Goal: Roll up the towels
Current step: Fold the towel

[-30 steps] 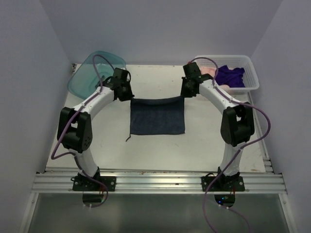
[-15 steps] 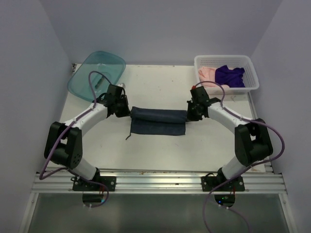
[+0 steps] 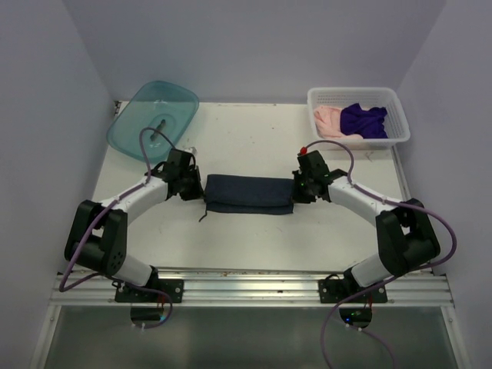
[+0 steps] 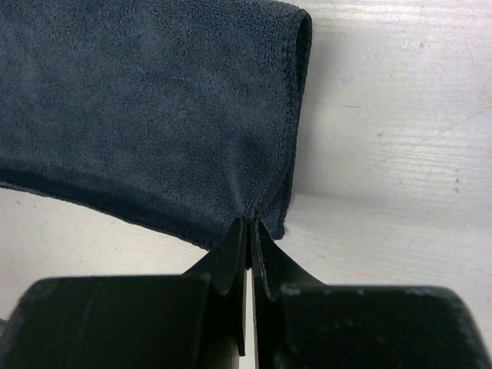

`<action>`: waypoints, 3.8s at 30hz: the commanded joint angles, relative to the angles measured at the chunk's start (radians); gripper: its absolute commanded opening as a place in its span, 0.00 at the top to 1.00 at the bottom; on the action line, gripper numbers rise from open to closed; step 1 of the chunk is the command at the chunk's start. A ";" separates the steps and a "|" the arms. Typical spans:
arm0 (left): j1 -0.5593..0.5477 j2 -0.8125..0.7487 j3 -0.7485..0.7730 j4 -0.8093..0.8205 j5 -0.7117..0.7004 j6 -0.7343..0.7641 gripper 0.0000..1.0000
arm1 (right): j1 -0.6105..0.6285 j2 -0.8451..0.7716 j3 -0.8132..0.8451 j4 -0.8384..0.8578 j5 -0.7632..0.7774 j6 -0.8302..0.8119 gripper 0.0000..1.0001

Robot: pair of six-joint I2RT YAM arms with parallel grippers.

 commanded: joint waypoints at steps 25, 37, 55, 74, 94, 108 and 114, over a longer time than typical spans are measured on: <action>0.009 -0.037 -0.111 0.117 0.014 -0.031 1.00 | 0.006 -0.006 -0.053 0.066 0.076 0.039 0.99; 0.011 -0.135 -0.092 0.049 0.017 -0.050 0.51 | 0.007 -0.075 -0.027 0.007 0.108 0.013 0.65; -0.060 0.182 0.227 0.109 -0.035 -0.019 0.62 | 0.024 0.205 0.321 -0.027 0.130 -0.041 0.90; -0.052 0.486 0.449 0.088 -0.047 0.005 0.63 | -0.052 0.383 0.273 0.002 0.162 -0.073 0.93; -0.228 0.784 0.943 -0.087 0.011 0.142 0.63 | 0.247 -0.175 -0.176 0.019 0.163 0.242 0.90; -0.230 0.417 0.788 -0.169 -0.232 0.177 0.56 | 0.247 0.047 -0.017 0.037 0.203 0.105 0.93; -0.215 0.407 0.618 -0.092 -0.176 0.128 0.67 | 0.247 0.020 -0.054 0.033 0.206 0.108 0.92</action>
